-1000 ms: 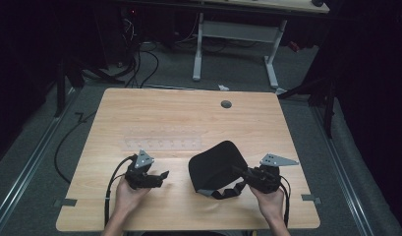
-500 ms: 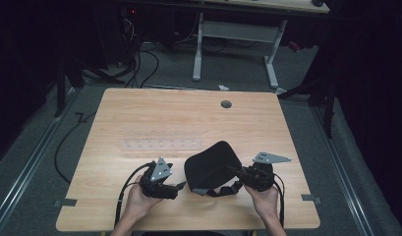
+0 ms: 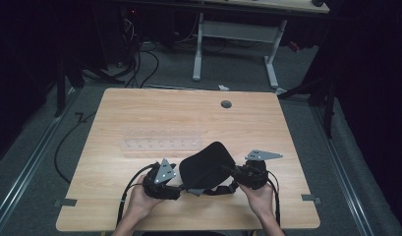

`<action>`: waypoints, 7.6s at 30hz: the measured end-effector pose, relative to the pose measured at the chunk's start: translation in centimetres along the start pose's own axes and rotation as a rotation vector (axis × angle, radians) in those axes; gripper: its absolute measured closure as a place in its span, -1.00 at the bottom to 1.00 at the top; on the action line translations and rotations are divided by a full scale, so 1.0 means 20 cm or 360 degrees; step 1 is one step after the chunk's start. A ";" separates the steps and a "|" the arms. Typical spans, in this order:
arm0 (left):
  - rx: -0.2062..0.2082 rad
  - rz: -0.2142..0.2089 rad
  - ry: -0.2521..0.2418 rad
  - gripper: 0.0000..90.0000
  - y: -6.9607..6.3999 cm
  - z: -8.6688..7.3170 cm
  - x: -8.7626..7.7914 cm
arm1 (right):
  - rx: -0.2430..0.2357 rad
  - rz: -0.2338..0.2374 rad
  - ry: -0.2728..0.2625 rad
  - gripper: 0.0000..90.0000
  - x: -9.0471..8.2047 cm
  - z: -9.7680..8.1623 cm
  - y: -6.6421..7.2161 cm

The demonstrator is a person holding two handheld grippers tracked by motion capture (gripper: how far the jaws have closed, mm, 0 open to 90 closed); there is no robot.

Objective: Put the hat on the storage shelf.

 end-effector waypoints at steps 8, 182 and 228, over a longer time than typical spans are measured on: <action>0.0013 0.0007 -0.0007 -0.41 0.01 0.00 0.00 | 0.0009 0.0010 0.0040 0.88 0.03 0.00 0.01; -0.0420 0.0102 -0.0466 0.91 0.52 0.56 -0.49 | 0.0015 -0.0858 0.0018 -0.13 0.01 -0.19 -0.64; -0.0292 0.0440 -0.0513 0.91 0.93 0.58 -0.48 | 0.0018 -0.0857 0.0018 -0.13 0.01 -0.19 -0.64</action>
Point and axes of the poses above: each handheld gripper's, and its own axes: x roughly forward along the jaws, z roughly out of its top, y roughly to its left, the point moved 10 cm from there along x, roughly forward along the jaws, and after that the axes turned 9 degrees about x, right-handed, at the moved point
